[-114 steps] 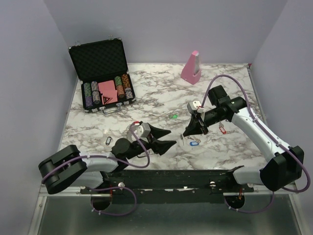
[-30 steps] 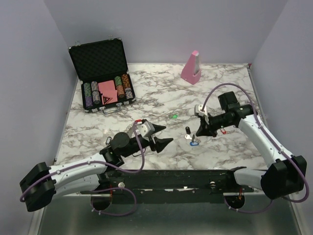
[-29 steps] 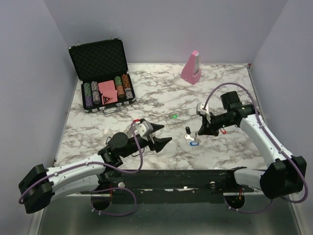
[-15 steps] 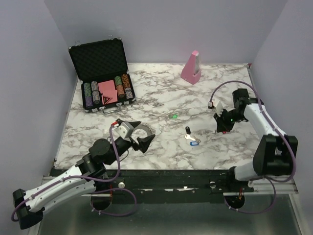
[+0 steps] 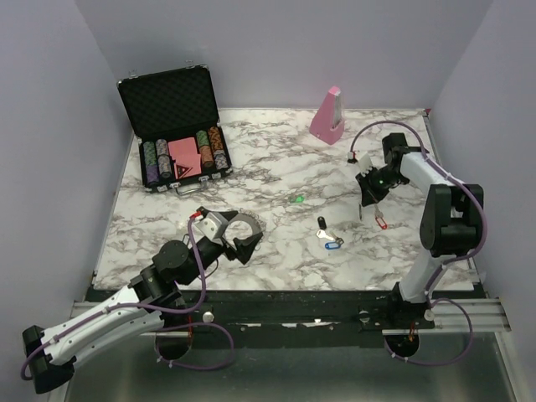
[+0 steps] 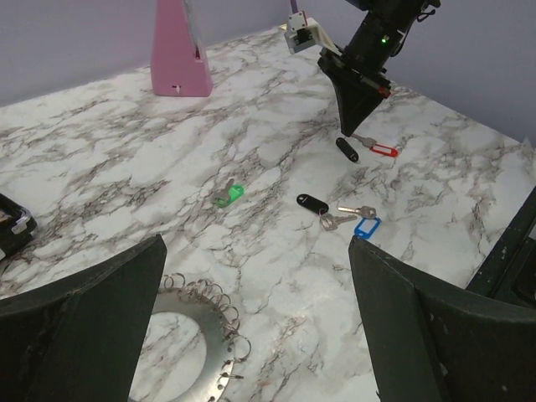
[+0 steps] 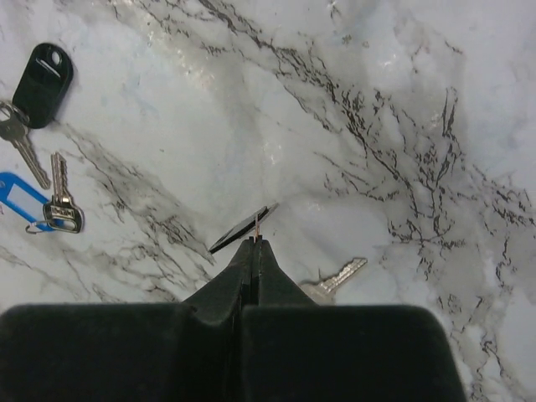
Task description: Put the keys on the keyring
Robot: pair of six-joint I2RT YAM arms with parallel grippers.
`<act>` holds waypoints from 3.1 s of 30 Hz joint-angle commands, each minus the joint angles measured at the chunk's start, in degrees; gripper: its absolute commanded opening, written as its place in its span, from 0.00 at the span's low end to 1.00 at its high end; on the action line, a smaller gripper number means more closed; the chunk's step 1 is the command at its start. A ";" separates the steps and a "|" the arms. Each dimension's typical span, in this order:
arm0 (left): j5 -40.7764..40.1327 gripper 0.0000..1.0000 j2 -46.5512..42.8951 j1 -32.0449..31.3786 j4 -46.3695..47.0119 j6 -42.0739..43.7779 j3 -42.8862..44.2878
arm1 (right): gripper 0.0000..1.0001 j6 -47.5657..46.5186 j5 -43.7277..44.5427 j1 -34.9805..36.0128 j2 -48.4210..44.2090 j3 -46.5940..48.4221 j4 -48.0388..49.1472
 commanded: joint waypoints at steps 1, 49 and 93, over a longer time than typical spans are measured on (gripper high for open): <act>-1.94 0.99 -1.49 -0.38 2.00 -1.23 -2.30 | 0.01 4.21 0.96 1.74 3.04 2.72 2.58; -2.47 0.99 -2.72 -0.46 2.44 -2.55 -4.15 | 0.04 5.80 5.17 8.95 12.35 12.13 -0.23; -2.47 0.99 -3.25 -0.64 2.53 -2.38 -4.24 | 0.17 4.04 10.80 13.70 19.39 23.47 -10.42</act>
